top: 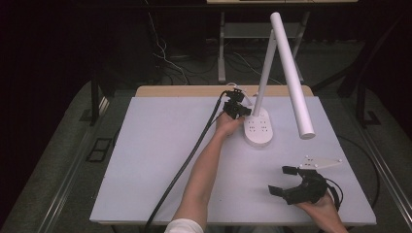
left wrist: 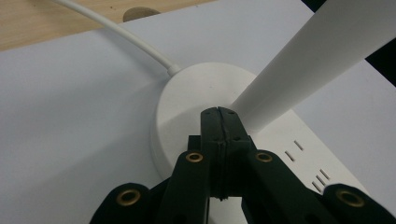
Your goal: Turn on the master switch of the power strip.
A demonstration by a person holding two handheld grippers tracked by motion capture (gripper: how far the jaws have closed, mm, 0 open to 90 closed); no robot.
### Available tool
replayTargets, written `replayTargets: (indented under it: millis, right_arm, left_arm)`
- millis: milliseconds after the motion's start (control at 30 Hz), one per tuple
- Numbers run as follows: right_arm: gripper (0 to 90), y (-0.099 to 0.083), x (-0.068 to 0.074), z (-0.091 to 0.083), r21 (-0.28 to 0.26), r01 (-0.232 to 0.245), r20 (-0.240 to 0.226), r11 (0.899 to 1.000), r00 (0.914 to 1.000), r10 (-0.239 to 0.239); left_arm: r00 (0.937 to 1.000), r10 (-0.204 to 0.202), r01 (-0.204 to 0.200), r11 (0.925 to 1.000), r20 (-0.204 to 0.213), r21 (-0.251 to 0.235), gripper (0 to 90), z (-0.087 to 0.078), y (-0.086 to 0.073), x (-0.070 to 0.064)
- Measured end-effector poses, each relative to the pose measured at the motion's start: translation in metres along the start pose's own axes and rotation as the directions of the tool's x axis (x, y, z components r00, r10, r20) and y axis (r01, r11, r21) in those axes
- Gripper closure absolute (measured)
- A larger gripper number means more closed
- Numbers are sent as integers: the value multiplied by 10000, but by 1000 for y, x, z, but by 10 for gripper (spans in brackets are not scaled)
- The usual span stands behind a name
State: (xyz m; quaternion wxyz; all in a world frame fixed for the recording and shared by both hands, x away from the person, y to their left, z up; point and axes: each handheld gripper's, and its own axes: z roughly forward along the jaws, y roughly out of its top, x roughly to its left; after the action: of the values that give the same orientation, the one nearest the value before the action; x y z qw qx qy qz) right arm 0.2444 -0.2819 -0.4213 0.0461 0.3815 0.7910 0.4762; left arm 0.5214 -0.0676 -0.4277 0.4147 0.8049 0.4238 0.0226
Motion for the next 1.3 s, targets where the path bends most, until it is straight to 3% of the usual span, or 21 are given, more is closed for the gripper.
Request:
replayTargets:
  millis: [167, 267, 367, 500, 600, 733, 867, 1100, 1167, 1300]
  right_arm:
    - [12, 0, 1, 0, -5, 47, 18, 10000, 10000, -47]
    - [12, 0, 1, 0, 5, 27, 0, 10000, 10000, -27]
    - [12, 0, 1, -1, 15, 18, 5, 10000, 10000, -18]
    - [12, 0, 1, -1, -12, 1, 4, 10000, 10000, -1]
    - [11, 0, 1, -2, -66, -12, 13, 10000, 10000, 12]
    - [12, 0, 0, -4, -118, 9, 39, 9999, 10000, -8]
    - [12, 0, -1, -4, -142, -26, 68, 9999, 10000, 27]
    - [11, 0, -1, -3, -122, 14, 78, 9999, 10000, -13]
    - [11, 0, -1, -3, -131, 15, 76, 9999, 10000, -14]
    - [11, 0, -2, -3, -143, -18, 90, 9999, 10000, 20]
  left_arm:
    - [9992, 343, -342, 9994, -211, 69, 900, 1, 0, -3]
    - [9999, 122, -122, 9999, -67, 86, 900, 1, -1, -1]
    - [9987, 441, -434, 9988, -265, 236, 900, 1, 0, -4]
    - [9999, 23, -19, 9996, -151, 273, 900, 2, 1, -2]
    - [9999, -50, 57, 9989, -154, 461, 900, 3, 3, -3]
    - [9986, -504, 502, 9986, 127, 194, 900, 3, 0, 1]
    - [9985, -520, 515, 9981, 147, 327, 900, 2, 1, 3]
    - [9957, -838, 834, 9965, 405, 110, 900, 0, 0, 5]
    - [9968, -688, 682, 9975, 397, 167, 898, 0, 0, 5]
    - [9998, 174, -174, 9998, -18, 99, 897, -5, 1, 2]
